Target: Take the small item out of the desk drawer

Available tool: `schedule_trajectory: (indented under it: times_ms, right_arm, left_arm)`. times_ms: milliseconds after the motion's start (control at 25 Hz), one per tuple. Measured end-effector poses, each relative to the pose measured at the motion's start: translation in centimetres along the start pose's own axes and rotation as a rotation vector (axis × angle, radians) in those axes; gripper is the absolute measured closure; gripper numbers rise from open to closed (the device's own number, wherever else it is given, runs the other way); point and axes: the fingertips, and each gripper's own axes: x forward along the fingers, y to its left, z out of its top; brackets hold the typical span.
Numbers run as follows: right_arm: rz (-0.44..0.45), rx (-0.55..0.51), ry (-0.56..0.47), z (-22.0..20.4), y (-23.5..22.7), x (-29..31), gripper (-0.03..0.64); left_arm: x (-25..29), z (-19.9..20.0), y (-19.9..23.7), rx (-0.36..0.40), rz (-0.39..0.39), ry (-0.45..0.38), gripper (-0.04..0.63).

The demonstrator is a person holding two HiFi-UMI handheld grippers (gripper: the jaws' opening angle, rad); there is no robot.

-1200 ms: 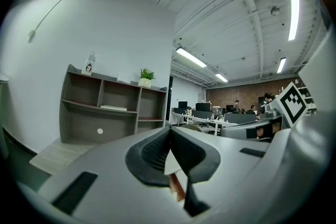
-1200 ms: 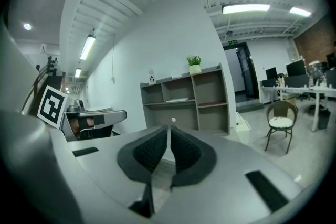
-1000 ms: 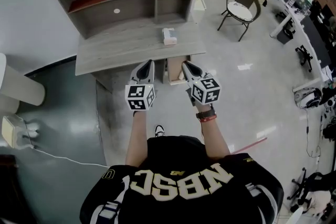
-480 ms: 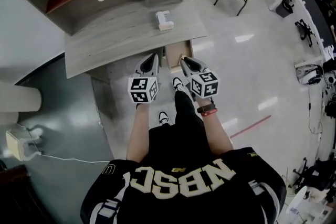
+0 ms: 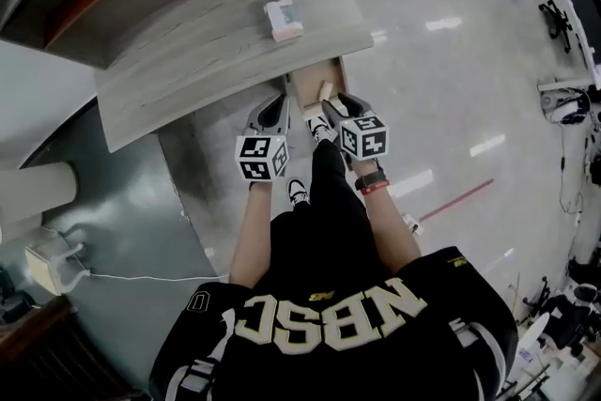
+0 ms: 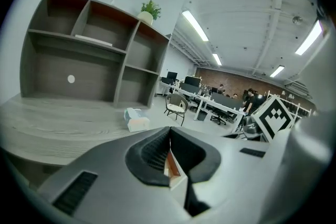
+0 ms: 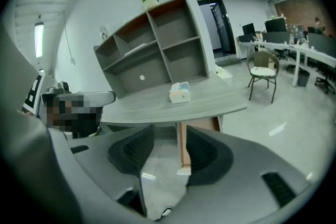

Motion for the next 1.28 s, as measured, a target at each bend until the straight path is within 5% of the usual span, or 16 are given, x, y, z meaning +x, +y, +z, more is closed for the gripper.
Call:
schedule_trajectory:
  times_ms: [600, 1080, 1280]
  right_arm:
    - [-0.089, 0.213, 0.166, -6.9, -8.3, 9.0, 0.315]
    - [-0.152, 0.456, 0.202, -12.6, -12.5, 15.5, 0.307]
    - [-0.162, 0.479, 0.218, -13.8, -13.3, 17.6, 0.307]
  left_arm:
    - [6.9, -6.8, 2.2, -0.069, 0.010, 0.161, 0.581]
    - [9.7, -10.7, 4.1, -0.101, 0.034, 0.249, 0.581]
    - [10.0, -12.0, 4.6, -0.117, 0.047, 0.270, 0.581]
